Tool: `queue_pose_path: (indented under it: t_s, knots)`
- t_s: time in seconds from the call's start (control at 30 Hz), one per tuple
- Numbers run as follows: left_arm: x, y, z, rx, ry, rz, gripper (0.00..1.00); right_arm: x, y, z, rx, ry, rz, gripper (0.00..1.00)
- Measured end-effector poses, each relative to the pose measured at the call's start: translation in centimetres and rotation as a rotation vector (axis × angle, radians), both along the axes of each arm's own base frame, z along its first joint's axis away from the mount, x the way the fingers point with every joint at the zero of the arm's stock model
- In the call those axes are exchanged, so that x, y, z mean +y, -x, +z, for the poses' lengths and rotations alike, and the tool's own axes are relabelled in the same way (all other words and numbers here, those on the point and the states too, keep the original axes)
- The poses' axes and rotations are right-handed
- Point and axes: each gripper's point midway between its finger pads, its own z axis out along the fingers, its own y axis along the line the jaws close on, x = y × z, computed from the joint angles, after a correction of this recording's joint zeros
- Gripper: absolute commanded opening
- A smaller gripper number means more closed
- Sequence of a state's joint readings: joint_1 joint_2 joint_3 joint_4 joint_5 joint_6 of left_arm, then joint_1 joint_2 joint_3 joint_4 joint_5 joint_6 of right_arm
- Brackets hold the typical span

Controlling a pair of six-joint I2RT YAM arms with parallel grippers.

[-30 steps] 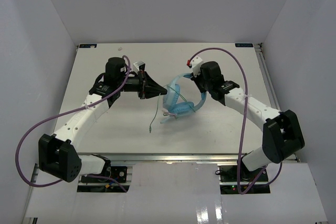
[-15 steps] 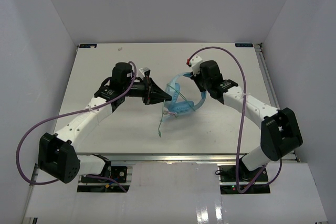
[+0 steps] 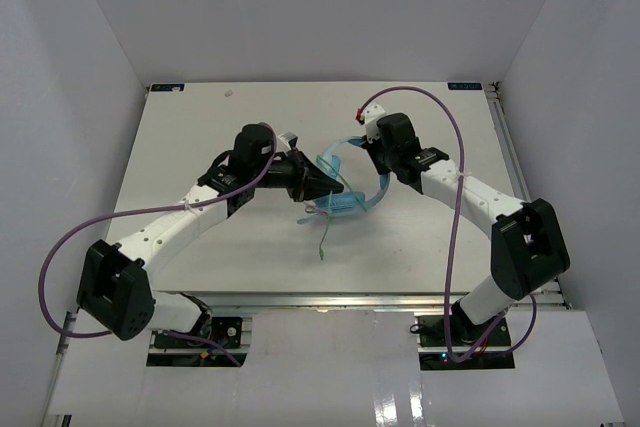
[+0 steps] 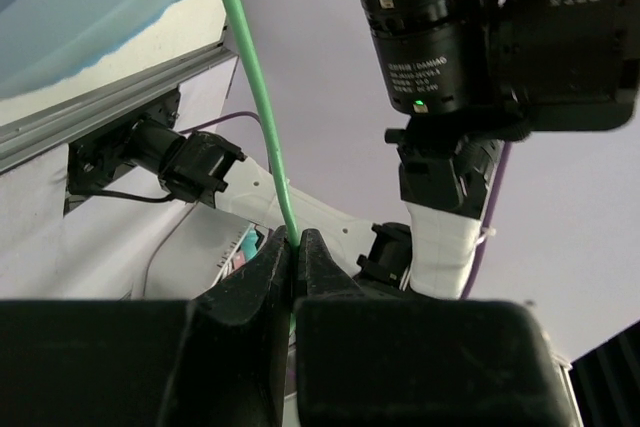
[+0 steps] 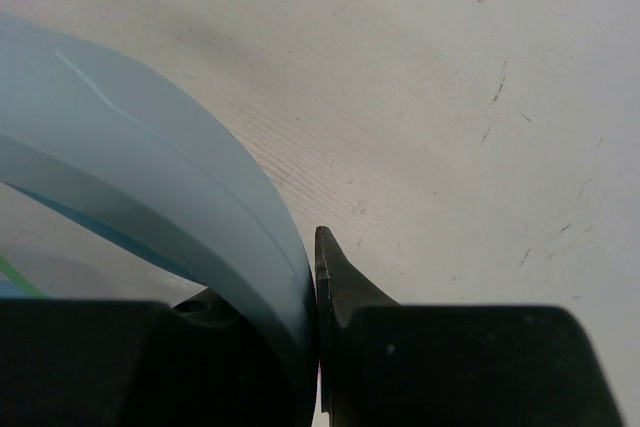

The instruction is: Wrap the headphones

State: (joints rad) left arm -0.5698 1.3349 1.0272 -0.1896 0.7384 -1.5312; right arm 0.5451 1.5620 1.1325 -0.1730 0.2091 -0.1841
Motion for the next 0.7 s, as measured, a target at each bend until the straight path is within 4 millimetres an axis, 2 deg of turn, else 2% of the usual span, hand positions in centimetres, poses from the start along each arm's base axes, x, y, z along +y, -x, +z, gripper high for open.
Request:
queue_pose_path:
  t_s: [0.33,0.5,0.7]
  knots:
    - [-3.1,-0.6,-3.6,0.053,-0.071,-0.012,0.16,0.0,0.1,-0.7,0.025,-0.003,-0.014,0.08]
    - [-3.9,-0.3,-4.1,0.046,-0.082,-0.016,0.21,-0.1,0.2,-0.9,0.035,0.001,-0.013,0.08]
    - [-4.9,1.1,-4.1,0.040,-0.086,-0.052,0.27,-0.1,0.2,-1.2,0.045,-0.002,-0.022,0.08]
